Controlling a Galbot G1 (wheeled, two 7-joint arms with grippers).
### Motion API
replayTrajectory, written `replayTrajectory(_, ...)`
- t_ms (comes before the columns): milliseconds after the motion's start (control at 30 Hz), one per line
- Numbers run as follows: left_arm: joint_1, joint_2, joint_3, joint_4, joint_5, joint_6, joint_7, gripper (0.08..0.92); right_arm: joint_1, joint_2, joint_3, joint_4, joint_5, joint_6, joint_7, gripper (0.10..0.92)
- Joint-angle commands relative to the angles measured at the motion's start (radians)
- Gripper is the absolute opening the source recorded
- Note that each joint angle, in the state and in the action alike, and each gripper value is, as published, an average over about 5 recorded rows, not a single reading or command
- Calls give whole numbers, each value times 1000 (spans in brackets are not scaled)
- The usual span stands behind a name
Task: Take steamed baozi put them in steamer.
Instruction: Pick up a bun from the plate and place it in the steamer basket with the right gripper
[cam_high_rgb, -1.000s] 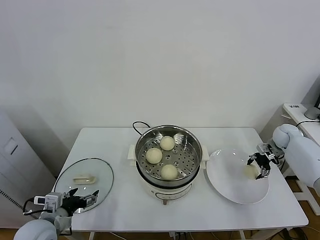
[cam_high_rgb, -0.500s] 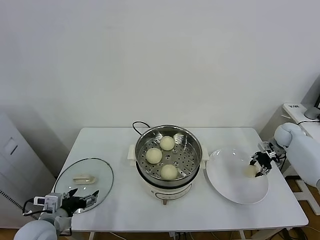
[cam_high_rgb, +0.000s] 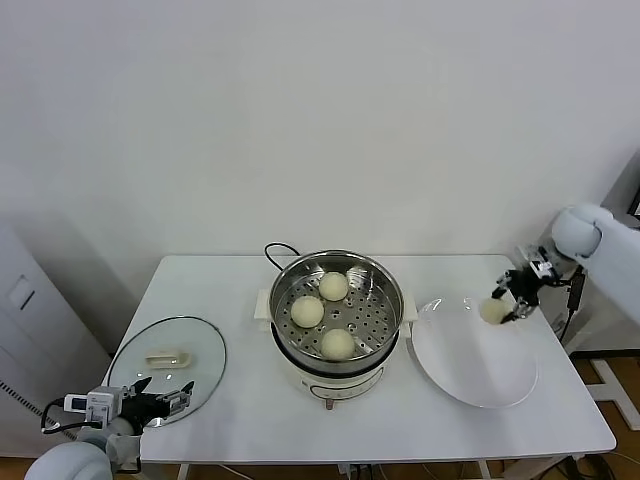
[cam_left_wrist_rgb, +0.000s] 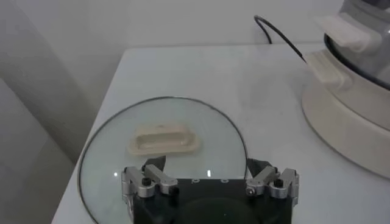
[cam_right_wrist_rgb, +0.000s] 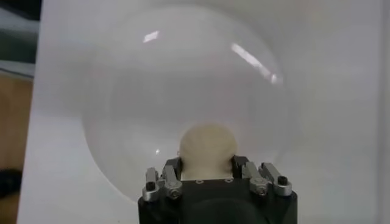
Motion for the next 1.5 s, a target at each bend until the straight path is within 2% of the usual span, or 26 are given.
replayTrajectory(33, 0, 1, 1, -2, 2, 1, -2, 823, 500, -4, -492, 320, 386, -271, 44, 509)
replayTrajectory(567, -13, 1, 13, 0, 2, 2, -2, 823, 579, 235, -543, 395, 626, -503, 249, 511)
replayTrajectory(1000, -20, -2, 13, 4, 1, 3, -2, 823, 451, 310, -519, 396, 642, -582, 374, 509)
replayTrajectory(1500, -29, -7, 15, 12, -1, 3, -2, 823, 328, 335, -498, 387, 613, -620, 443, 509)
